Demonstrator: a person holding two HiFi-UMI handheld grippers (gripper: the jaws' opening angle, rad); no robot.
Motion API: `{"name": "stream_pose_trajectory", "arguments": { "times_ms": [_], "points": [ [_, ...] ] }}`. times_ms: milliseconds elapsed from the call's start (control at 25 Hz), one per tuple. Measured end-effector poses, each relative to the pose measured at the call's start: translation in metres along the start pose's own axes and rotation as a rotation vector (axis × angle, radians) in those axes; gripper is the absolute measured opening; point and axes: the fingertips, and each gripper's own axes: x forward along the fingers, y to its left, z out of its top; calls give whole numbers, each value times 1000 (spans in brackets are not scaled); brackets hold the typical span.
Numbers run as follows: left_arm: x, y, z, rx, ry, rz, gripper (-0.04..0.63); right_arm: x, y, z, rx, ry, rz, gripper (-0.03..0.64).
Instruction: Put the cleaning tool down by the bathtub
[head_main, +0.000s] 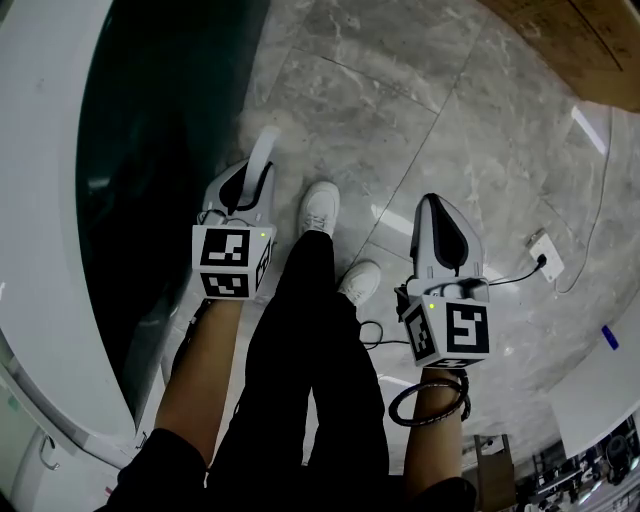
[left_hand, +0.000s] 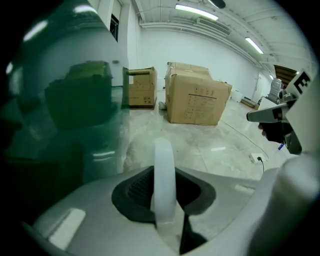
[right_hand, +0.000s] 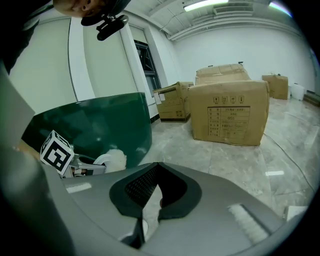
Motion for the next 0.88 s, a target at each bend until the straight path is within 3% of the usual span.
{"name": "stream_pose_trajectory", "arguments": {
  "times_ms": [640,880],
  "points": [
    [112,26,-95,1,66,-11,86,87,-10,-90,10,50,33,15],
    [145,36,-135,-1,106,-8,86,110,-17,-125,-39,84,50,15]
  ]
}}
